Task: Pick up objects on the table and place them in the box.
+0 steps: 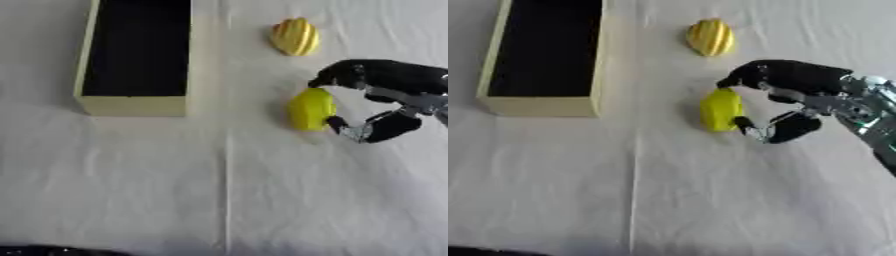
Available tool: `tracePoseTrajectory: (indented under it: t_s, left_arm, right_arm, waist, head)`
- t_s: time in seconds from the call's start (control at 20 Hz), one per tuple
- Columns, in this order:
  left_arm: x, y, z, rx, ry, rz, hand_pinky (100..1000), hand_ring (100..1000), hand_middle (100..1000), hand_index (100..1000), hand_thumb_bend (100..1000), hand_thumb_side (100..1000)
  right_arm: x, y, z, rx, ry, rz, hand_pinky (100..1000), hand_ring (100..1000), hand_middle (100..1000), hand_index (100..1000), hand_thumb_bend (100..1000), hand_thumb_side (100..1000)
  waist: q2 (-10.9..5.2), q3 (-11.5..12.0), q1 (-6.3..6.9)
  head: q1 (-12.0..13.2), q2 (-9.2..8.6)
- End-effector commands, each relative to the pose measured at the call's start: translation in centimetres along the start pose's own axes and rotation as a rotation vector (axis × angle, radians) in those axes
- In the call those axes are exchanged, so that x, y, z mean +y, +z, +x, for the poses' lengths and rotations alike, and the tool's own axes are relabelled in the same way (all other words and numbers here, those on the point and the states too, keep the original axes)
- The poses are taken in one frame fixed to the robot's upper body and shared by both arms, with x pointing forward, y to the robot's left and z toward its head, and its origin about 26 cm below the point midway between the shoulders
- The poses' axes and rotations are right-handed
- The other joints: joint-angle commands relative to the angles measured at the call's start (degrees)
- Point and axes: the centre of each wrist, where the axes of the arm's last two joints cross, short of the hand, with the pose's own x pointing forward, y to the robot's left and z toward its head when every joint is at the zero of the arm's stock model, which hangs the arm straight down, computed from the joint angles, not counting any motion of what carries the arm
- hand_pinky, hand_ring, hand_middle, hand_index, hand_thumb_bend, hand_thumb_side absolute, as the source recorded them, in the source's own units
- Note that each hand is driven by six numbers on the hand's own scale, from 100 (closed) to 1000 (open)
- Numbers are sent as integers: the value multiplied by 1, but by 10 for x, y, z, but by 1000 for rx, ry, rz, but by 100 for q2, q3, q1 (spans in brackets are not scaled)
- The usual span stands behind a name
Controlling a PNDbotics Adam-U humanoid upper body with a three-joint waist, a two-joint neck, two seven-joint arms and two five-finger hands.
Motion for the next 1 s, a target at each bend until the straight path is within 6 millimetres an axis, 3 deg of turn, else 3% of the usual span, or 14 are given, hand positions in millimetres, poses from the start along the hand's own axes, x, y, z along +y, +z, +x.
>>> tracePoseTrajectory:
  t_s: [0.05,0.2,0.4,0.55,0.7,0.75,1.0]
  left_arm:
    - [-1,-8,4,-27,9,-14,777,774,691,860,100,610]
    - [-1,-8,4,-26,12,-15,775,773,689,857,100,609]
    - [-1,-8,4,-23,15,-15,774,771,686,857,100,609]
    - [-1,-8,4,-21,16,-18,772,769,684,856,100,609]
    - [-1,-8,4,-21,16,-19,772,768,683,855,100,608]
    - [0,-7,4,-21,14,-20,772,768,682,855,100,608]
    - [2,-7,5,-19,3,-20,771,766,680,856,100,608]
  right_arm:
    - [-5,2,-6,28,29,-9,964,926,821,928,100,443]
    - [-3,1,-9,37,3,-14,949,905,743,870,100,398]
    - [-3,1,-11,51,-28,-33,916,858,555,751,100,275]
    - [-2,1,-12,62,-52,-55,887,810,291,614,100,174]
    - [-3,2,-11,64,-93,-94,865,777,137,551,100,200]
    - [-4,2,-10,62,-106,-112,855,753,100,528,100,204]
    - [-18,6,5,10,-130,-176,846,717,100,527,100,199]
  waist:
    - [-87,22,23]
    - [-60,51,19]
    - [-51,48,22]
    - [-54,48,26]
    - [-64,42,37]
    - [-69,34,41]
    - [-101,-41,65]
  head:
    - [-43,-81]
    - [-46,-64]
    - [-32,-40]
    - [-30,-38]
    - [-16,-29]
    - [-9,-28]
    - [40,-46]
